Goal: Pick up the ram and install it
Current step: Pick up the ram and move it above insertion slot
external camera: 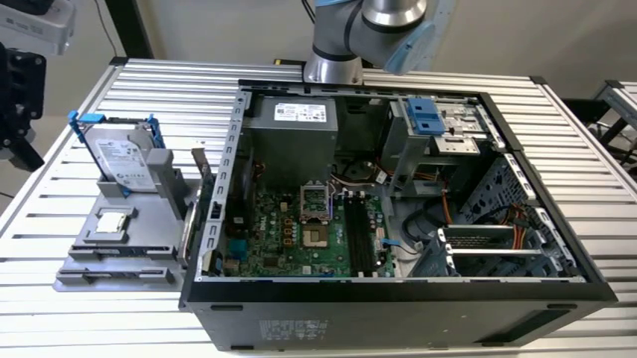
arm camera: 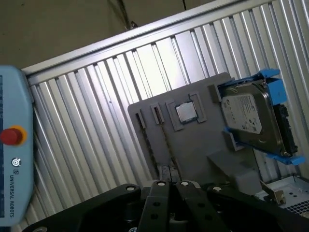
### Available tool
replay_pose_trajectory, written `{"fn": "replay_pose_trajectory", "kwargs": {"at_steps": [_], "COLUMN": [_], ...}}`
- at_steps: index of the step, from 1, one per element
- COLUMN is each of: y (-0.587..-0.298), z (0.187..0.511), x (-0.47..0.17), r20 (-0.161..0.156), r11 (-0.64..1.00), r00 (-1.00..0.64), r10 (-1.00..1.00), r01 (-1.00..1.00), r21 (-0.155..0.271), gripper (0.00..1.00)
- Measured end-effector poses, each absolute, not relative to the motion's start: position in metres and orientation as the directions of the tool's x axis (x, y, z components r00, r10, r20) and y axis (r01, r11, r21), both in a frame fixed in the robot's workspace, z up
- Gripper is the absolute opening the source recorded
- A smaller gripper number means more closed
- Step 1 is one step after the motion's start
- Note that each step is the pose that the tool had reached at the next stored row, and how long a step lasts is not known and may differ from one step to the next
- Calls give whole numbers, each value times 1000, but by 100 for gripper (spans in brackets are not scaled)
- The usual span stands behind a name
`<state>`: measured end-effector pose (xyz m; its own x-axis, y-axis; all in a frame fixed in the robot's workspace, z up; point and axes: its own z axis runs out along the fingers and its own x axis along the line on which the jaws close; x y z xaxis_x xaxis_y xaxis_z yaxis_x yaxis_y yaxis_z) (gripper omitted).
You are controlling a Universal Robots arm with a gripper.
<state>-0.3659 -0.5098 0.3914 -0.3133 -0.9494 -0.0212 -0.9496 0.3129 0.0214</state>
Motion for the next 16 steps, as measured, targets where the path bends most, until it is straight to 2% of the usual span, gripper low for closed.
{"fn": "replay_pose_trajectory", "kwargs": {"at_steps": [16], "y": [-510], "z": [390], "x": [-366], "r20": [-21], "r11": [28], "r00": [-28], "r10": [-999], "r01": [-999], "r21": [21], "gripper": [0]}}
